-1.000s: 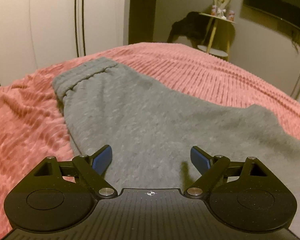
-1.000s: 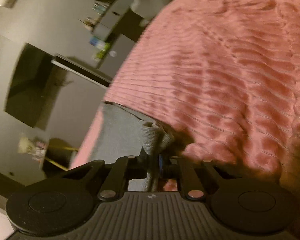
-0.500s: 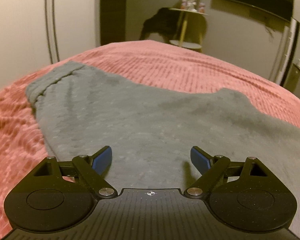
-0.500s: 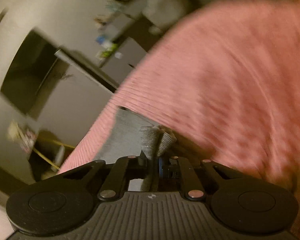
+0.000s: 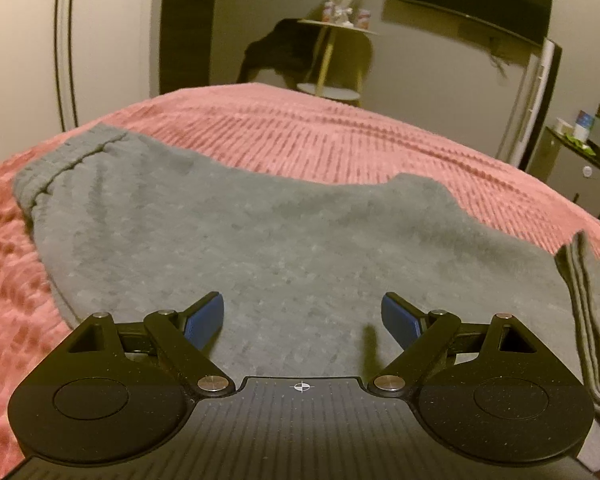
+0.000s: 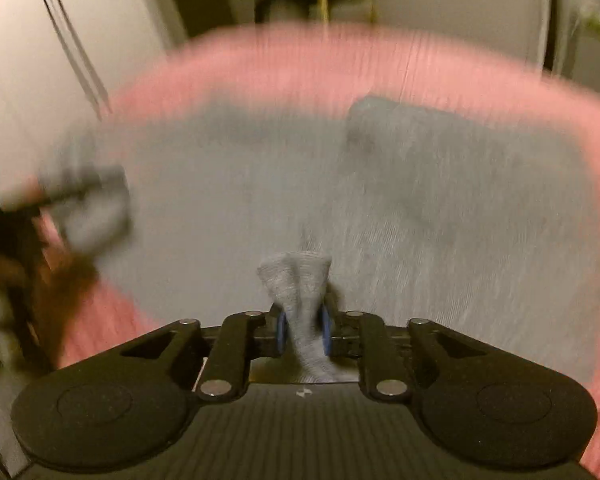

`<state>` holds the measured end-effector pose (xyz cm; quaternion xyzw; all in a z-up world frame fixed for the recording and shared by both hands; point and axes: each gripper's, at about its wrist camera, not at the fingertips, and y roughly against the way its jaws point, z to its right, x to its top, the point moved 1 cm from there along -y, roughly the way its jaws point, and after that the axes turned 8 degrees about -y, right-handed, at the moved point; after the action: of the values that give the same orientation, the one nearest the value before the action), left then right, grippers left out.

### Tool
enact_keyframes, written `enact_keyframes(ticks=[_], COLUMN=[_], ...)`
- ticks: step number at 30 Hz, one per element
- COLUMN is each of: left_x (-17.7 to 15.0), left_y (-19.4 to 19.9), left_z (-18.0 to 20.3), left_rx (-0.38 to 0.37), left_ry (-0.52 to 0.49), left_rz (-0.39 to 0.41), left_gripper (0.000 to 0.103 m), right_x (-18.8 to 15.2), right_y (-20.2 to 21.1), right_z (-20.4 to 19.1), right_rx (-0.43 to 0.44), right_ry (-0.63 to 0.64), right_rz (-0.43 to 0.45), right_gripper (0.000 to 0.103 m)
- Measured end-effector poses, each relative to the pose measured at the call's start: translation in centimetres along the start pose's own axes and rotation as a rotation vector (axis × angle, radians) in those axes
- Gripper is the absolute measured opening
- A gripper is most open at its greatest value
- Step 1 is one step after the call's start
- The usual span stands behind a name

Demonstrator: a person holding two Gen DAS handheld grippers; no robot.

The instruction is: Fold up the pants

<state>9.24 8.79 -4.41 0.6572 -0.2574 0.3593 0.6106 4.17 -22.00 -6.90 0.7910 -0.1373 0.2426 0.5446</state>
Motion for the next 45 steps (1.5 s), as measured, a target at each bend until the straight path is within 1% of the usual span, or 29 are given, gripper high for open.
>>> enact_keyframes(ticks=[1, 2, 3, 4, 7, 8, 9, 10, 11, 12, 13, 14, 16, 19, 20, 23, 25, 26, 27, 29, 31, 33, 35, 38, 40, 42, 43, 44, 45], left_x=[0.0, 0.0, 0.0, 0.0, 0.1, 0.1, 0.1, 0.0, 0.0, 0.0, 0.2, 0.5, 1.1, 1.9, 2.1, 2.2, 2.0, 1.9, 2.0, 2.1, 2.5, 2.5, 2.5, 2.4, 2.1, 1.9, 2.0, 2.1, 2.1], left_y=[0.0, -0.1, -0.2, -0.3, -0.3, -0.3, -0.3, -0.2, -0.1, 0.0, 0.1, 0.3, 0.6, 0.5, -0.1, -2.5, -4.4, -5.4, -6.0, -6.9, -7.8, -8.8, -9.4, -9.8, -9.9, -10.2, -10.2, -10.2, -10.2], left_z=[0.1, 0.1, 0.2, 0.4, 1.2, 1.6, 2.1, 2.6, 3.3, 4.0, 4.8, 5.6, 7.2, 9.9, 11.0, 13.9, 15.3, 15.9, 16.2, 16.4, 16.2, 16.3, 16.8, 17.1, 16.9, 17.0, 17.0, 17.1, 17.1], left_rx=[-0.009, -0.019, -0.027, -0.037, -0.095, -0.120, -0.153, -0.185, -0.212, -0.231, -0.254, -0.296, -0.373, -0.491, -0.543, -0.631, -0.684, -0.684, -0.669, -0.683, -0.699, -0.727, -0.725, -0.760, -0.774, -0.774, -0.777, -0.772, -0.764], left_ry=[-0.003, -0.007, -0.010, -0.013, -0.042, -0.059, -0.080, -0.100, -0.126, -0.152, -0.167, -0.169, -0.143, -0.082, -0.058, -0.006, 0.025, 0.041, 0.049, 0.079, 0.154, 0.221, 0.241, 0.261, 0.281, 0.289, 0.299, 0.318, 0.333], left_rz=[0.001, 0.002, 0.001, -0.001, 0.000, -0.003, -0.011, -0.019, -0.026, -0.032, -0.039, -0.051, -0.065, -0.098, -0.133, -0.242, -0.325, -0.354, -0.357, -0.358, -0.377, -0.401, -0.413, -0.434, -0.435, -0.437, -0.435, -0.437, -0.437], left_gripper=[0.091, 0.091, 0.092, 0.092, 0.092, 0.092, 0.092, 0.092, 0.092, 0.092, 0.093, 0.093, 0.093, 0.095, 0.095, 0.095, 0.087, 0.083, 0.083, 0.082, 0.080, 0.065, 0.057, 0.045, 0.046, 0.051, 0.051, 0.049, 0.027], right_x=[0.4, 0.4, 0.1, -0.1, -0.9, -1.0, -1.3, -1.9, -2.5, -3.0, -3.2, -3.1, -3.2, -3.6, -3.8, -4.7, -5.4, -5.7, -6.0, -6.2, -6.2, -6.0, -5.9, -6.1, -6.3, -6.2, -6.1, -6.0, -5.8], right_y=[0.7, 1.4, 2.0, 2.8, 5.1, 5.1, 4.8, 4.1, 3.1, 2.9, 3.2, 3.6, 4.3, 5.1, 5.5, 6.6, 6.6, 6.5, 6.4, 6.1, 5.7, 5.3, 5.1, 5.1, 5.2, 5.2, 5.2, 5.2, 5.3], right_z=[0.2, 0.6, 1.1, 1.8, 5.5, 6.7, 7.8, 8.3, 8.6, 9.2, 9.9, 10.2, 10.6, 11.1, 11.6, 13.0, 14.2, 14.7, 15.0, 15.5, 15.7, 15.7, 15.9, 16.3, 16.4, 16.2, 16.1, 15.8, 15.6], right_rx=[0.029, 0.069, 0.103, 0.120, 0.149, 0.133, 0.064, -0.053, -0.162, -0.165, -0.122, -0.112, -0.131, -0.118, -0.117, -0.103, -0.044, -0.012, 0.010, 0.044, 0.069, 0.089, 0.105, 0.135, 0.147, 0.144, 0.137, 0.128, 0.116], right_ry=[-0.036, -0.089, -0.146, -0.196, -0.400, -0.453, -0.480, -0.466, -0.438, -0.475, -0.523, -0.532, -0.527, -0.558, -0.568, -0.595, -0.655, -0.681, -0.699, -0.721, -0.725, -0.724, -0.729, -0.749, -0.754, -0.747, -0.739, -0.728, -0.713], right_rz=[0.013, 0.029, 0.055, 0.089, 0.200, 0.211, 0.191, 0.141, 0.079, 0.058, 0.084, 0.101, 0.137, 0.204, 0.223, 0.264, 0.273, 0.277, 0.278, 0.281, 0.268, 0.253, 0.249, 0.260, 0.267, 0.265, 0.263, 0.259, 0.259], right_gripper=[0.038, 0.048, 0.061, 0.062, 0.061, 0.059, 0.051, 0.036, 0.029, 0.024, 0.024, 0.023, 0.023, 0.023, 0.023, 0.024, 0.026, 0.026, 0.026, 0.027, 0.027, 0.027, 0.027, 0.029, 0.031, 0.033, 0.033, 0.034, 0.034])
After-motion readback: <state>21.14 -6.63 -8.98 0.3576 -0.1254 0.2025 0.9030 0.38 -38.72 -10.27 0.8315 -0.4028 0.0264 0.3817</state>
